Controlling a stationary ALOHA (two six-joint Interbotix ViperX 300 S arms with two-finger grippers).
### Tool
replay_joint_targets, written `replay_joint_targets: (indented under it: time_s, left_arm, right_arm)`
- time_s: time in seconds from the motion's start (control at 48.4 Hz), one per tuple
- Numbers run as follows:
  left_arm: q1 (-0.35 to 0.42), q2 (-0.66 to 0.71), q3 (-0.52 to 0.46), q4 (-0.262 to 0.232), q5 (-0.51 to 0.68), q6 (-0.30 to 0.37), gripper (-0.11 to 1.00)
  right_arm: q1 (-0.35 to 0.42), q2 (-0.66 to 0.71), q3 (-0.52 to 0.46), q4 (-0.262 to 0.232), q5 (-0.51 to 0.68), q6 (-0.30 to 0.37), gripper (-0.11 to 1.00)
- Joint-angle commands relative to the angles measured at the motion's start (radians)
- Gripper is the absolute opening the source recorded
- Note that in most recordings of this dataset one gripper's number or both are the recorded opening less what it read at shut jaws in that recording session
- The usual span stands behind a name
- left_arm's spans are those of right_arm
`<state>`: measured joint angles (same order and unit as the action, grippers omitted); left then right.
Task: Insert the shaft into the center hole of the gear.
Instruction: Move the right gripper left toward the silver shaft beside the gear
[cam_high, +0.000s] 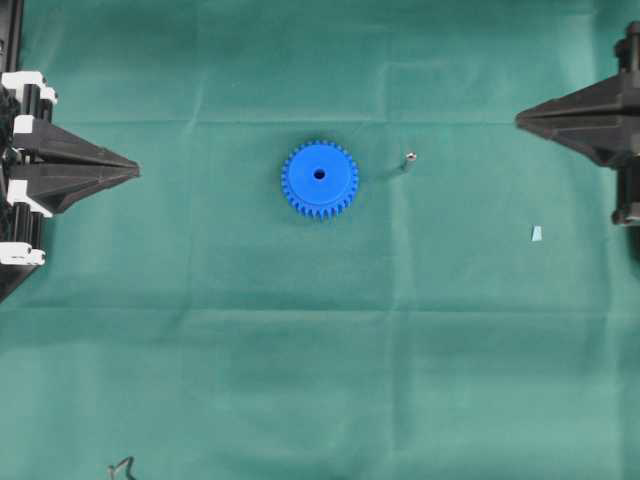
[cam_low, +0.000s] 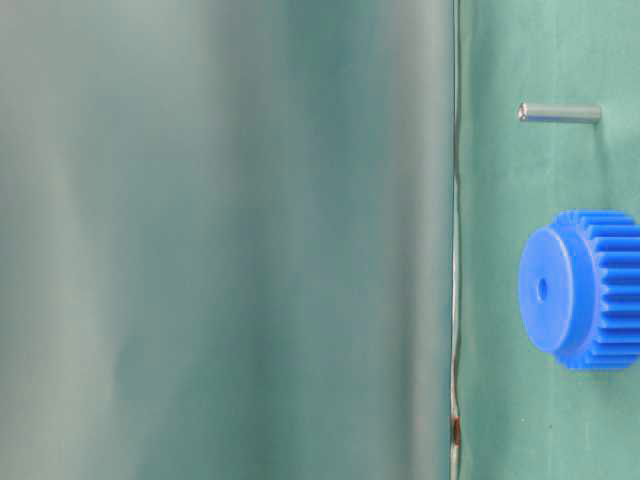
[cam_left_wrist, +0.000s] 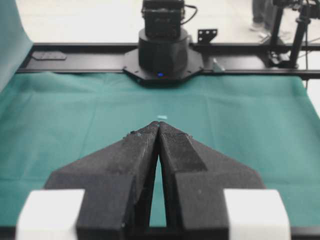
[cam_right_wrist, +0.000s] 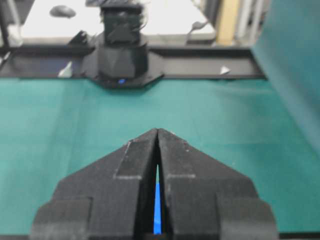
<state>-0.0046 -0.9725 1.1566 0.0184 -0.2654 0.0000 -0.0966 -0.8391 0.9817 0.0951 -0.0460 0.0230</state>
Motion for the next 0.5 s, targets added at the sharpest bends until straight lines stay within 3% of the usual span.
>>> replay_joint_targets:
  time_s: [0.0,0.165,0.248,0.351,0.475]
  left_arm:
    - [-0.003,0.003,-0.028,0.005,-0.002,-0.003,0.0]
    - [-0.003,0.003,-0.028,0.003,0.005,-0.005,0.0]
    - [-0.003,0.003,-0.028,0.003,0.005,-0.003,0.0]
    - [-0.003,0.003,-0.028,0.003,0.005,-0.005,0.0]
    - [-0.003,0.003,-0.028,0.003,0.005,-0.003,0.0]
  right_arm:
    - [-0.017,0.041,-0.035,0.005,0.032,0.002,0.03]
    - [-0.043,0.13,-0.037,0.005,0.051,0.002,0.03]
    - [-0.06,0.192,-0.038,0.005,0.061,0.002,0.09]
    - [-0.084,0.288,-0.043,0.005,0.071,0.0,0.3]
    - [-0.101,0.431,-0.06,0.005,0.063,0.002,0.69]
